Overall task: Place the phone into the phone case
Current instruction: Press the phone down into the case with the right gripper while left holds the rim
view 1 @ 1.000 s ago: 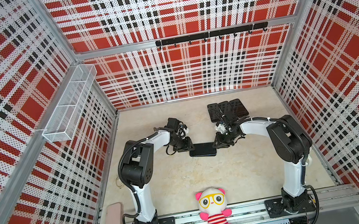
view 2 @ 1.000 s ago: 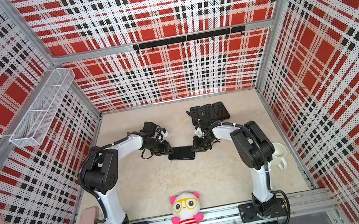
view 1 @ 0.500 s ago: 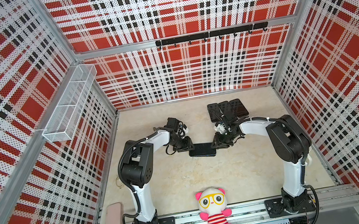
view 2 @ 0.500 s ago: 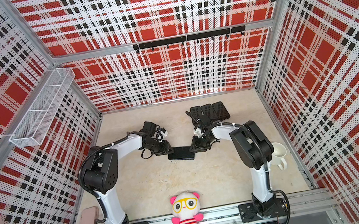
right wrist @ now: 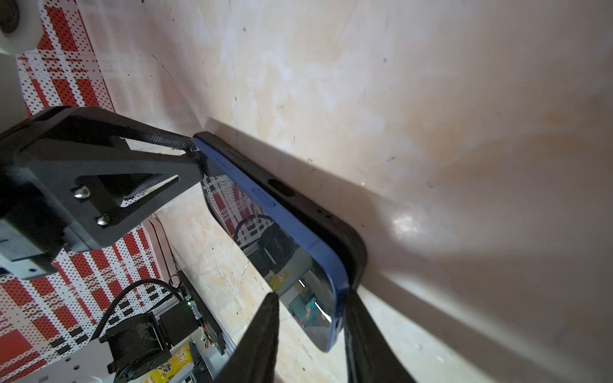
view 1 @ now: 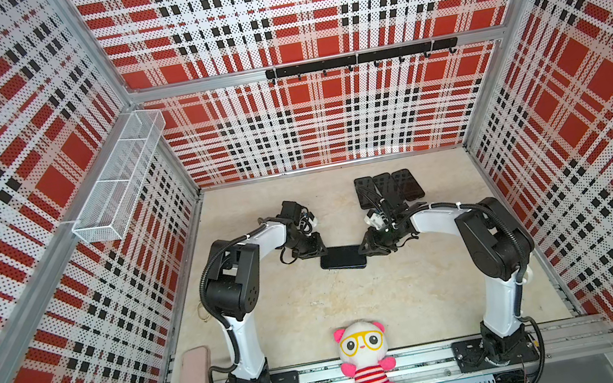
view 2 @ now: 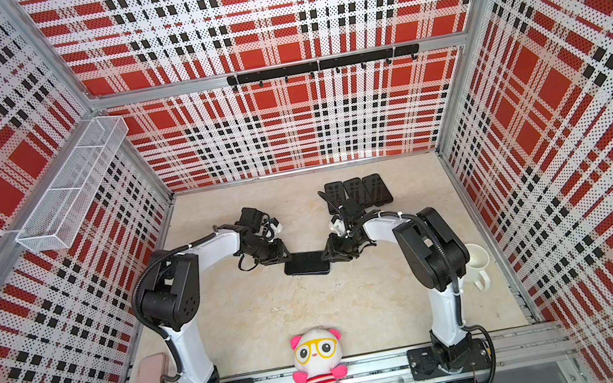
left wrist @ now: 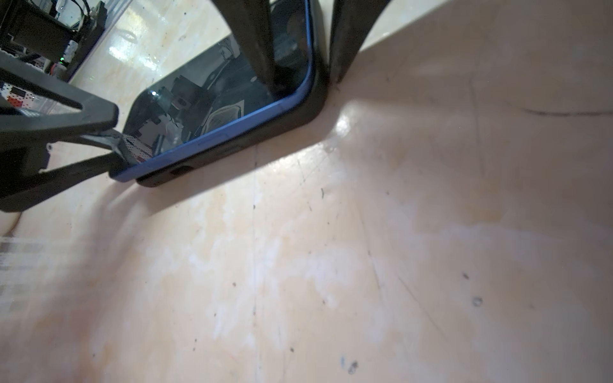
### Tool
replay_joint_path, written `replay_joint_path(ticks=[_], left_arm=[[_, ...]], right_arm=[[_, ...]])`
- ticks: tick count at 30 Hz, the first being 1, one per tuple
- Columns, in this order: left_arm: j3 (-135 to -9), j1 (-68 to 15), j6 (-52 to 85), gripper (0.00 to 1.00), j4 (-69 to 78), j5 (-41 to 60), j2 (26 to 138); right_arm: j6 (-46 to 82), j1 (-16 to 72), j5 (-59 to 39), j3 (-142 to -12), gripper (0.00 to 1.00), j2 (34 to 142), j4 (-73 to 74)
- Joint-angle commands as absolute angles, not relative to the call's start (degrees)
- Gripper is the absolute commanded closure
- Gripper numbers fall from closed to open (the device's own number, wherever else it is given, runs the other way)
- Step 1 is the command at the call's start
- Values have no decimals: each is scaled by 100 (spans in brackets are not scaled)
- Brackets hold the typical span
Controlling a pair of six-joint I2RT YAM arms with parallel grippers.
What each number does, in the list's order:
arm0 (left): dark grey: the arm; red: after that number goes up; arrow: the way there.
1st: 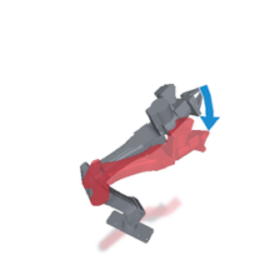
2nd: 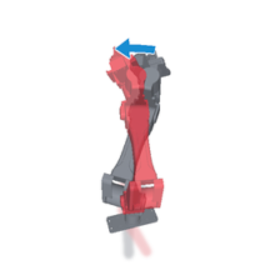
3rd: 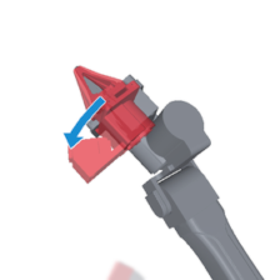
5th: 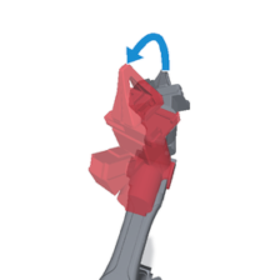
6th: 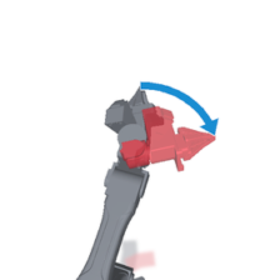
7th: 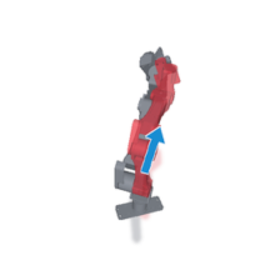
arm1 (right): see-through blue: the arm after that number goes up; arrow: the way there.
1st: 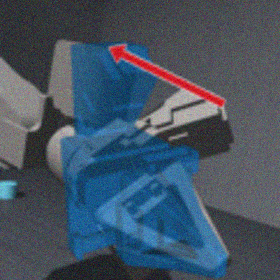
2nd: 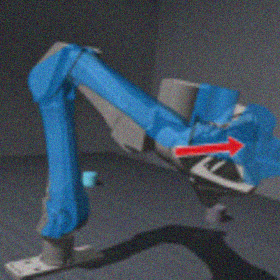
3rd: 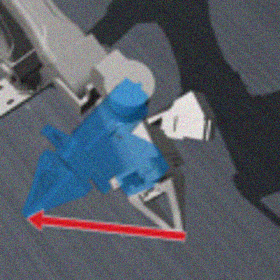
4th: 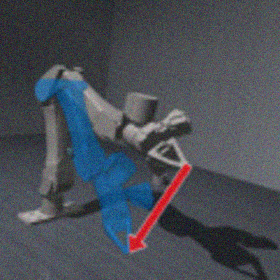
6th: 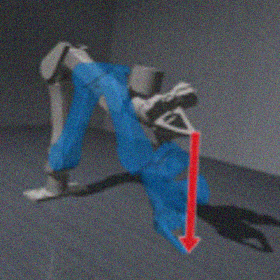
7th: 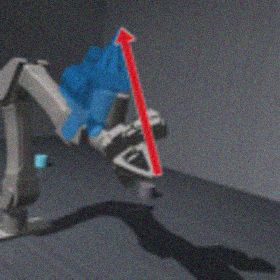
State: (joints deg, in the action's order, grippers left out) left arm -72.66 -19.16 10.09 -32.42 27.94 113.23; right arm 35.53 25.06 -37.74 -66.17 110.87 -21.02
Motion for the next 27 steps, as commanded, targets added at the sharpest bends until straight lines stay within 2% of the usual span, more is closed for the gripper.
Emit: replay_joint_path(ticks=[1, 14, 22, 27], left_arm=[[-7313, -1907, 994, 72, -3197, 2764, 11352], [-7260, -1932, 1096, 78, -3064, 3102, 11406], [-7264, -1951, 1091, 75, -3054, 3095, 11374], [-7261, -1942, 1098, 72, -3063, 2975, 11324]], right_arm=[[3550, 2538, -3945, -6612, 68, 11128, -1998], [3809, 2710, -4412, -6978, 75, 10803, -2276], [3597, 2738, -3939, -6975, 78, 10907, -2490], [3580, 2712, -3965, -7089, 80, 10965, -2511]])
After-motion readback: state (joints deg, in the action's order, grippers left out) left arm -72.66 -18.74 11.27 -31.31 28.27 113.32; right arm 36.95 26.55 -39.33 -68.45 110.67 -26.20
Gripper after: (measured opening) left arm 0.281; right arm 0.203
